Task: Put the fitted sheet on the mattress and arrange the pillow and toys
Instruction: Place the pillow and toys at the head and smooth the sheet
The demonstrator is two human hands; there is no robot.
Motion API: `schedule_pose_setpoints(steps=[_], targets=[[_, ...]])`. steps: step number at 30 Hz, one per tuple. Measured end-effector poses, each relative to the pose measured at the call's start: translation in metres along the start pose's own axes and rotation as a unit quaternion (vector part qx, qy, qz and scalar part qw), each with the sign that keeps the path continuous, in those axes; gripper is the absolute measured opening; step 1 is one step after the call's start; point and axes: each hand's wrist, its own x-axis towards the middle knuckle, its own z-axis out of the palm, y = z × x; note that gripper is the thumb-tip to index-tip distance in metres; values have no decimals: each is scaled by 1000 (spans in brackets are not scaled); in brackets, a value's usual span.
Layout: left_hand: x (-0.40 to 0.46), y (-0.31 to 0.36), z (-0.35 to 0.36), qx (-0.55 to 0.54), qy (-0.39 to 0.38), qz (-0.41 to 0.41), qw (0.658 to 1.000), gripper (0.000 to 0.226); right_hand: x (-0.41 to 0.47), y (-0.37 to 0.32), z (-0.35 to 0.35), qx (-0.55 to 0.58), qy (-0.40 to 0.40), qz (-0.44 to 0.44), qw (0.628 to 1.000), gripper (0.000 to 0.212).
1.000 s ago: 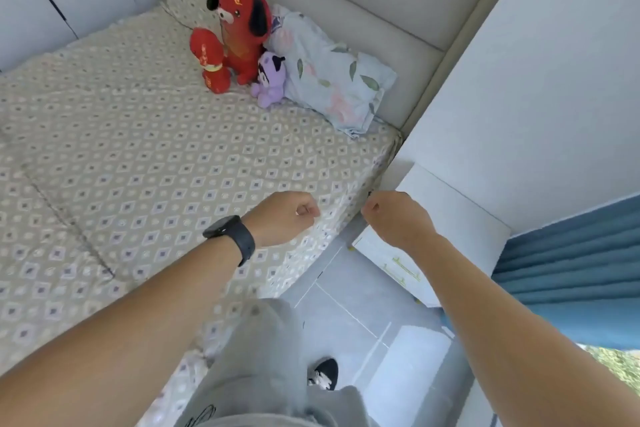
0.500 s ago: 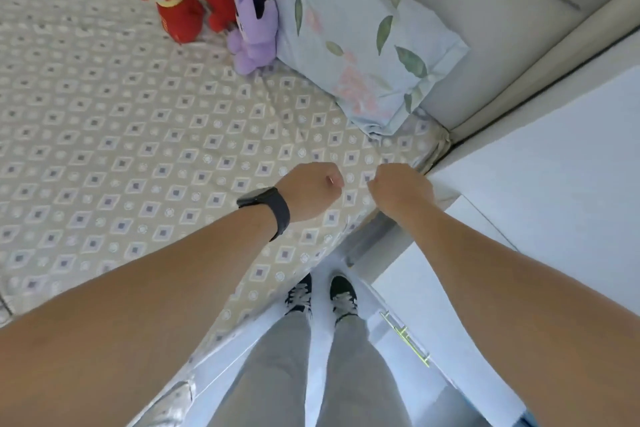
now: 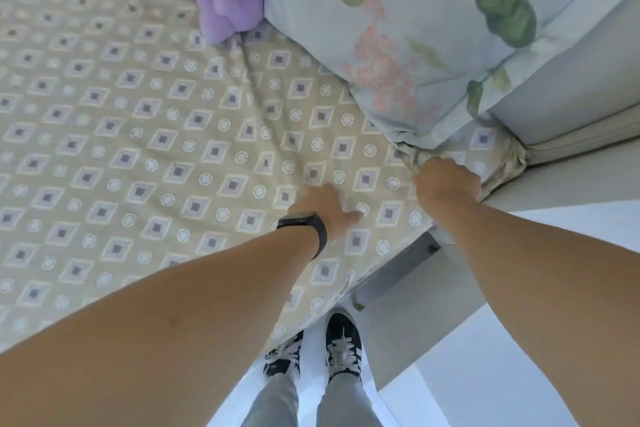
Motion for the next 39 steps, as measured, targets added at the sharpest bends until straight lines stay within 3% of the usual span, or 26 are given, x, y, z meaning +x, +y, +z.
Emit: schedule_pose_setpoints(steps=[3, 6, 9, 19, 22, 24, 28, 33, 36, 39], targets=[[20, 15, 10, 37, 23, -18, 999, 41, 9, 14, 4, -8, 16, -51, 999, 17], [31, 21, 11, 93, 45, -16, 994, 43, 8, 21, 4, 22, 13, -85, 996, 21], [28, 24, 16, 51, 29, -10, 998, 34, 3, 31, 3, 53, 20, -101, 993, 29], [34, 32, 17, 63, -4, 61, 996, 35, 24, 40, 1, 122, -58, -14, 991, 32], [36, 38, 13, 119, 9, 98, 988, 33, 37, 58, 1, 173, 21, 27, 984, 41], [42, 50, 14, 95, 31, 123, 987, 30, 48, 63, -6, 180, 66, 45, 980, 46], [61, 75, 21, 58, 51, 109, 991, 36, 70, 53, -12, 106, 53, 18, 993, 28], [71, 78, 16, 59, 81, 97, 990, 37, 77, 48, -29, -39, -26, -33, 998, 34], [72, 77, 11, 96, 120, 127, 980, 29, 74, 61, -32, -109, 47, -37, 992, 36], [80, 74, 5, 119, 188, 162, 961, 32, 72, 65, -36, -121, 49, 4, 992, 36]])
